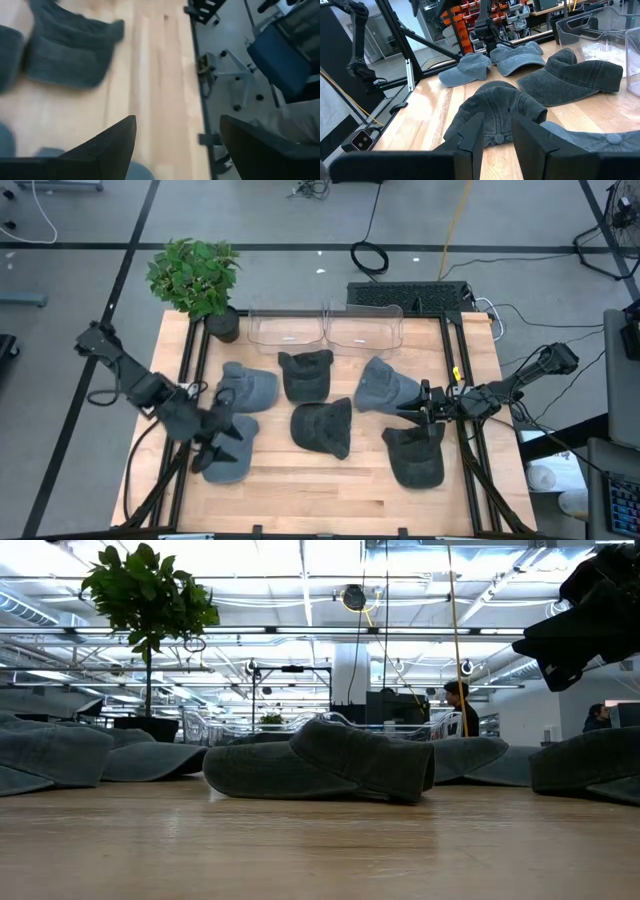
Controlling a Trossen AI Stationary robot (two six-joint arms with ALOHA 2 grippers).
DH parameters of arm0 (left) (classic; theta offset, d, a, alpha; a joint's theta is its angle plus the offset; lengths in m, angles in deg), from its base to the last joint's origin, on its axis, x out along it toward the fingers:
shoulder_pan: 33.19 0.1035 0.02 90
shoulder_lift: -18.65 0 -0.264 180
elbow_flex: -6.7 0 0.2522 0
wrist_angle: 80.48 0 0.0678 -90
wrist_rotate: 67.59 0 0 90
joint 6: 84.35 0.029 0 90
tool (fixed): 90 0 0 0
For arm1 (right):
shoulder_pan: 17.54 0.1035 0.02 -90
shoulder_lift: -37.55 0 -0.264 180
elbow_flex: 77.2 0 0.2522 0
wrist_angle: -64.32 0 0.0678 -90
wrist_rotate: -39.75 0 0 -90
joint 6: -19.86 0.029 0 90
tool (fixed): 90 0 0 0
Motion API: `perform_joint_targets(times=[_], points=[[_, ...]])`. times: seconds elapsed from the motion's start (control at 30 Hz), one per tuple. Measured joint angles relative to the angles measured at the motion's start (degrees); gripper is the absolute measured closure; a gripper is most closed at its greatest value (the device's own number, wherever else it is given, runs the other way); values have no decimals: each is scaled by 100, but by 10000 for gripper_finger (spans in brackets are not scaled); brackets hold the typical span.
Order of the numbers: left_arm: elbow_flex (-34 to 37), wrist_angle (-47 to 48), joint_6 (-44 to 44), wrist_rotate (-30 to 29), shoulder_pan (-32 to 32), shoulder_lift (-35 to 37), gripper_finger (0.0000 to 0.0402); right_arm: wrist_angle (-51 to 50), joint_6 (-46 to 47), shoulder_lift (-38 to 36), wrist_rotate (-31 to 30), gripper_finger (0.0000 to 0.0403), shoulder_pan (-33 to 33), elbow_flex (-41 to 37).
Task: Pick & Place hat
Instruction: Put the bottom left blue cap into the right transparent bin
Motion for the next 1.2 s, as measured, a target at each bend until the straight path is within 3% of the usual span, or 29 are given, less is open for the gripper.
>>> perform_joint_targets(times=[0.33, 0.53, 0.7, 1.2], points=[[-1200, 1235, -1130, -384, -902, -870, 103, 0, 0, -2, 0, 314, -1, 0], [-1685, 2536, -2417, -468, -1181, -1377, 103, 1, 0, 0, 1, 314, 0, 2], [-1718, 3017, -3595, -319, -1403, -1744, 103, 0, 0, -2, 0, 314, 0, 0], [-1718, 3072, -3659, 326, -2101, -2634, 103, 0, 0, 0, 2, 314, -1, 2]])
